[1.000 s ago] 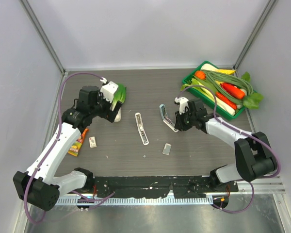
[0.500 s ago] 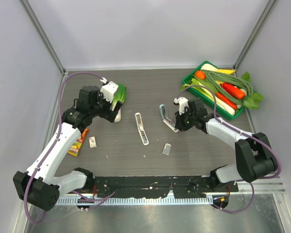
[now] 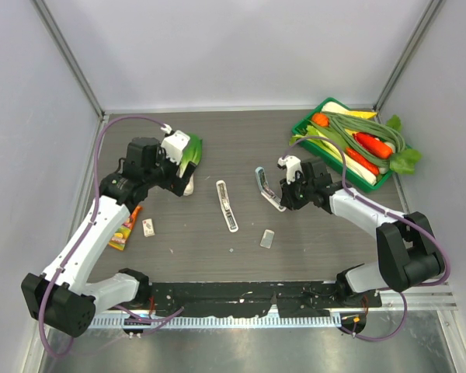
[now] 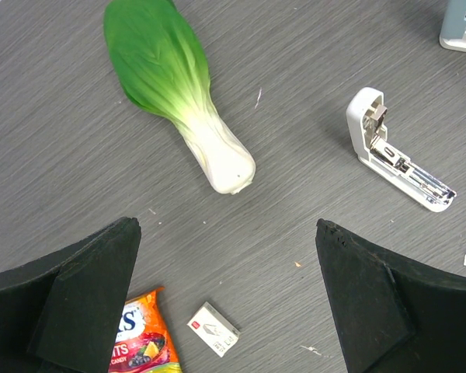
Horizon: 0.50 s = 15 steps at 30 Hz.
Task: Load the staples into the stapler
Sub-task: Install the staple into the stapler.
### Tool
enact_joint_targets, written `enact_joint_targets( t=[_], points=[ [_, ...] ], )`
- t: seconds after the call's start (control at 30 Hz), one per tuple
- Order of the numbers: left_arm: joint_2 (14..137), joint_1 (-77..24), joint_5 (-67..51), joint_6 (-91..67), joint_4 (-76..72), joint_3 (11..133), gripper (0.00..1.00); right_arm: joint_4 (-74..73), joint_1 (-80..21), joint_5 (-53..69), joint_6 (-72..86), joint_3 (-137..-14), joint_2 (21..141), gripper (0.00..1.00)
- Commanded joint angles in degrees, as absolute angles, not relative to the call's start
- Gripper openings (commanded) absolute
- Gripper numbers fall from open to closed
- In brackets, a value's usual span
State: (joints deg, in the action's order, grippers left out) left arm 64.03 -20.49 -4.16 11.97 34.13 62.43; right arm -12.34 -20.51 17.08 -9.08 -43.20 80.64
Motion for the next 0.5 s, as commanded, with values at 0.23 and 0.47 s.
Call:
enact_joint_targets(
  t=[0.23, 0.47],
  points=[
    [63.9, -20.2, -5.0, 11.2, 32.3, 62.6, 1.00, -12.1, -20.7, 17.9, -9.8, -45.0, 81.2, 0.19],
    [63.9, -20.2, -4.9, 11.2, 32.2, 62.6, 1.00, -12.0, -20.7, 17.8, -9.8, -45.0, 81.6, 0.19]
  ],
)
